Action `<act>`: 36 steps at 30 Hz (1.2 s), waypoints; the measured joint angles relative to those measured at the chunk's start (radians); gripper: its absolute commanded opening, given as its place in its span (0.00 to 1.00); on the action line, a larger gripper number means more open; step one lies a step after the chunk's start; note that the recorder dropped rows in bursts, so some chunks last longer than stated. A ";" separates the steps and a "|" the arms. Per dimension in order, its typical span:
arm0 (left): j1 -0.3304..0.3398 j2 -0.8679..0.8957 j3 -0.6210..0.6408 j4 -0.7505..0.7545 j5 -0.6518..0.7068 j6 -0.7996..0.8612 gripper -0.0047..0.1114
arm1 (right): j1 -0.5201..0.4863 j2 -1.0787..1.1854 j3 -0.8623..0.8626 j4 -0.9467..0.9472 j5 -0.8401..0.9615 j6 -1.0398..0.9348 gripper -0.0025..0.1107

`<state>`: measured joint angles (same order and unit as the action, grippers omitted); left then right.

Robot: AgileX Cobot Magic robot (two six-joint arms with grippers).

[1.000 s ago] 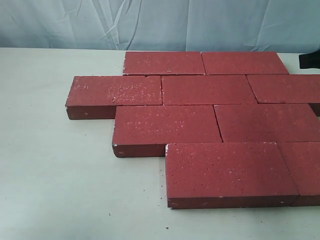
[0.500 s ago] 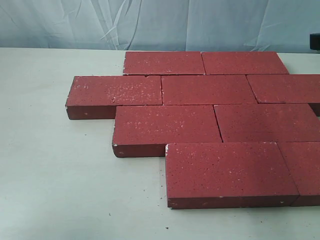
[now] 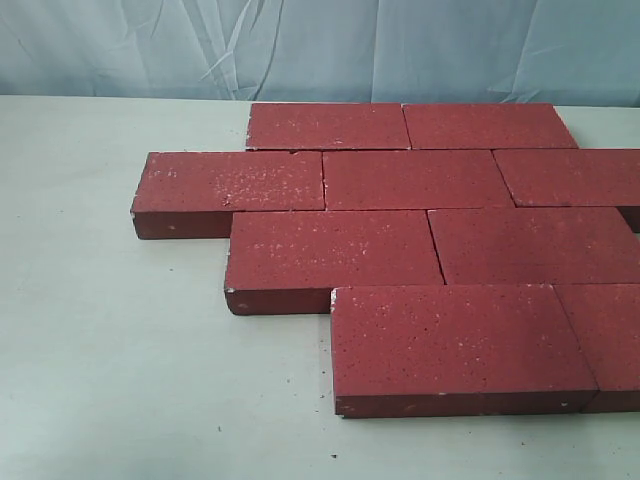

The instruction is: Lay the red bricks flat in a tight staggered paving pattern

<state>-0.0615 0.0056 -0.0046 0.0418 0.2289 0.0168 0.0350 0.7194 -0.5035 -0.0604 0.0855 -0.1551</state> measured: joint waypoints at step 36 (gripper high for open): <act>0.000 0.000 0.000 0.000 0.002 0.000 0.04 | -0.001 -0.684 0.473 0.043 0.064 0.131 0.01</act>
<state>-0.0615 0.0056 -0.0046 0.0418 0.2309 0.0168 0.0336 0.0353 -0.0307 -0.0170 0.1499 -0.0244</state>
